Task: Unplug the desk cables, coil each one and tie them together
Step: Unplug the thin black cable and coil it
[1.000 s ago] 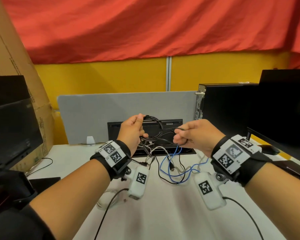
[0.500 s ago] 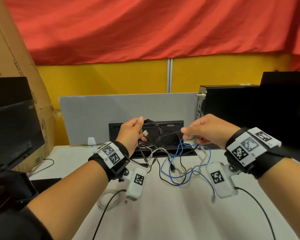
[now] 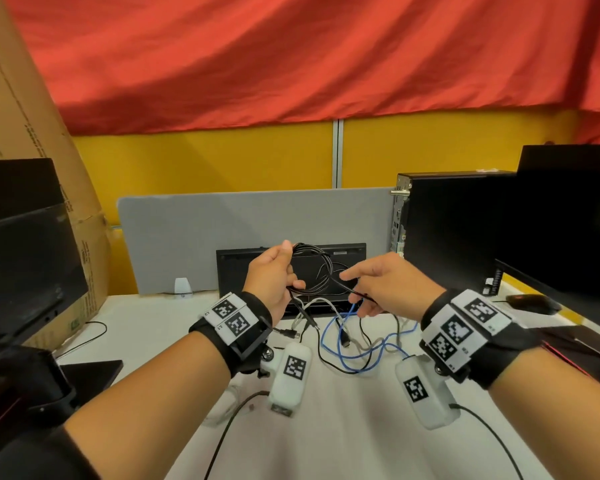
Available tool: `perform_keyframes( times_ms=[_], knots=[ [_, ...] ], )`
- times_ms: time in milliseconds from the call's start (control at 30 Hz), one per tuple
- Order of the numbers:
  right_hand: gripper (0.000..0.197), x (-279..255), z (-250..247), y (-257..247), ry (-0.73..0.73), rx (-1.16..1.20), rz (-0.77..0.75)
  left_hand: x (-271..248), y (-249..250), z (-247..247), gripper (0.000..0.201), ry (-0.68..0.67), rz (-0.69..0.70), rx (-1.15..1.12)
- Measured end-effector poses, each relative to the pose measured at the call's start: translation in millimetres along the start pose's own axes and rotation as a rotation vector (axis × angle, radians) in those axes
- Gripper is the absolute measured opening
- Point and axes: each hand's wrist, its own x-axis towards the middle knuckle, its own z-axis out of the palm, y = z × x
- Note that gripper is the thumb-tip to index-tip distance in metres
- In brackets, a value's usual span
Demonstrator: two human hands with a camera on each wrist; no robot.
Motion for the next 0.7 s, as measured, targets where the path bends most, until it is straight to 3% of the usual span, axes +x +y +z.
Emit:
perform_keyframes(
  times_ms=[67, 133, 233, 400, 567, 700],
  knots=[
    [0.015, -1.1, 11.1, -3.8, -0.020, 0.061, -0.029, -5.6, 0.3, 9.0, 0.027, -0.007, 0.014, 0.029],
    [0.021, -0.3, 18.1, -3.3, -0.004, -0.019, -0.085, -9.0, 1.1, 14.9, 0.027, -0.008, 0.021, 0.051],
    [0.029, 2.2, 18.9, -1.2, 0.137, -0.257, -0.189, -10.6, 2.8, 15.0, 0.024, -0.028, 0.004, 0.028],
    [0.034, 4.7, 11.3, 1.8, 0.221, -0.195, -0.227, -10.7, 8.9, 4.6, 0.019, -0.189, -0.085, -0.035],
    [0.038, 7.6, 6.2, 5.3, 0.272, -0.309, -0.250, -8.5, 18.8, -2.8, 0.025, -0.243, -0.081, 0.305],
    [0.040, 9.6, 4.8, 4.4, 0.202, -0.434, -0.240, -13.0, 26.2, 11.6, 0.018, -0.332, -0.134, 0.390]
  ],
)
